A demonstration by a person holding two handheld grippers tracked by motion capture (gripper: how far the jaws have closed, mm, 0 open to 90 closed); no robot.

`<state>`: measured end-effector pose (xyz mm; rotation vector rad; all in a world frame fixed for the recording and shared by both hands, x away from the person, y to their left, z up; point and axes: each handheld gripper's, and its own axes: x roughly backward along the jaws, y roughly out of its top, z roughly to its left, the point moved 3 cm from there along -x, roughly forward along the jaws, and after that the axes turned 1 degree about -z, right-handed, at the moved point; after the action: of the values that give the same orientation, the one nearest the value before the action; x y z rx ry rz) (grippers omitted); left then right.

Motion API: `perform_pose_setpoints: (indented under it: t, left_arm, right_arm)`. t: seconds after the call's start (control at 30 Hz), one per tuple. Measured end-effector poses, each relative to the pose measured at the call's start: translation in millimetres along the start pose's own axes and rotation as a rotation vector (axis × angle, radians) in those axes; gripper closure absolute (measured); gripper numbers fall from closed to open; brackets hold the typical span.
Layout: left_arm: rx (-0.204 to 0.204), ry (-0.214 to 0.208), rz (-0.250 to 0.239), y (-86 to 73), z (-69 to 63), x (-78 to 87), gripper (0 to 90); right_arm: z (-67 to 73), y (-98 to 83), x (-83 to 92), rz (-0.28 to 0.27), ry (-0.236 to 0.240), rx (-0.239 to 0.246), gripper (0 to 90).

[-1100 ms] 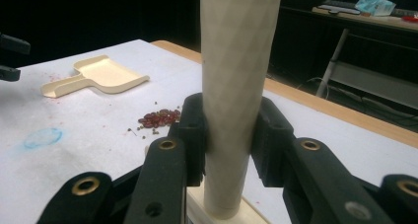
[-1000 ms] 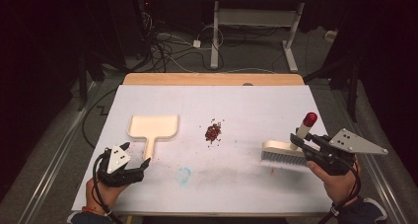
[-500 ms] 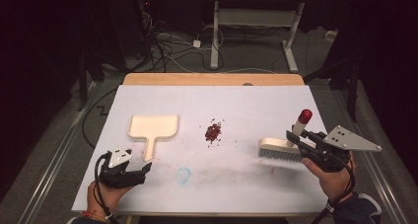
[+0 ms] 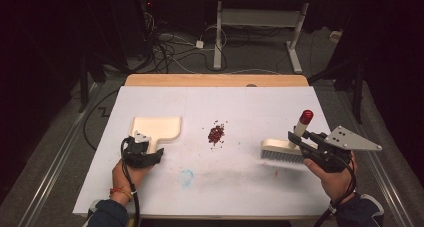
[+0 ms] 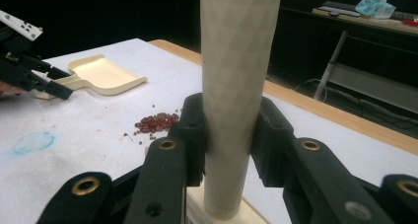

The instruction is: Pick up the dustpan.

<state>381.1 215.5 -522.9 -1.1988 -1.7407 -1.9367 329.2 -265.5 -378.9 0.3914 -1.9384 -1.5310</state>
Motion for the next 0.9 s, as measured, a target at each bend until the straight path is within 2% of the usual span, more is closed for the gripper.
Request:
perform_pose_setpoints:
  t: [0.07, 0.17, 0.2, 0.23, 0.27, 0.37, 0.43, 0.6, 0.9]
  left_arm:
    - [0.002, 0.009, -0.005, 1.4, 1.0, -1.2, 46.9]
    - [-0.006, 0.013, 0.003, 3.9, 2.0, -2.6, 49.9]
    - [-0.006, 0.012, 0.002, 3.8, 2.4, -2.4, 55.5]
    - [-0.012, 0.012, 0.003, 3.7, 2.6, -2.2, 55.5]
    - [-0.018, 0.011, 0.004, 3.9, 2.6, -2.0, 61.4]
    - [-0.044, 0.011, 0.010, 4.4, 1.6, -1.7, 62.9]
    - [-0.039, 0.002, 0.004, 4.2, 2.6, -1.6, 63.0]
    - [-0.072, 0.003, 0.008, 6.4, 3.6, -0.2, 63.2]
    - [-0.098, -0.007, -0.016, 13.4, 6.6, 11.3, 63.3]
  right_arm:
    - [-0.4, -0.7, 0.7, 0.003, 0.002, -0.007, 70.1]
    - [-1.0, -1.1, 1.4, 0.004, -0.001, -0.002, 70.2]
    - [-1.1, -1.3, 2.2, 0.004, 0.001, -0.007, 70.2]
    - [-1.1, -1.3, 2.2, 0.004, 0.001, -0.007, 70.2]
    - [-1.5, -1.4, 2.5, 0.000, 0.000, -0.007, 70.1]
    - [-1.5, -1.5, 2.2, 0.002, 0.002, -0.009, 70.2]
    - [-1.7, -1.7, 1.4, 0.004, 0.000, -0.006, 70.2]
    - [-2.4, -2.0, -0.1, 0.008, 0.002, -0.014, 70.2]
    - [-3.4, -3.6, -0.7, 0.016, -0.004, -0.012, 70.2]
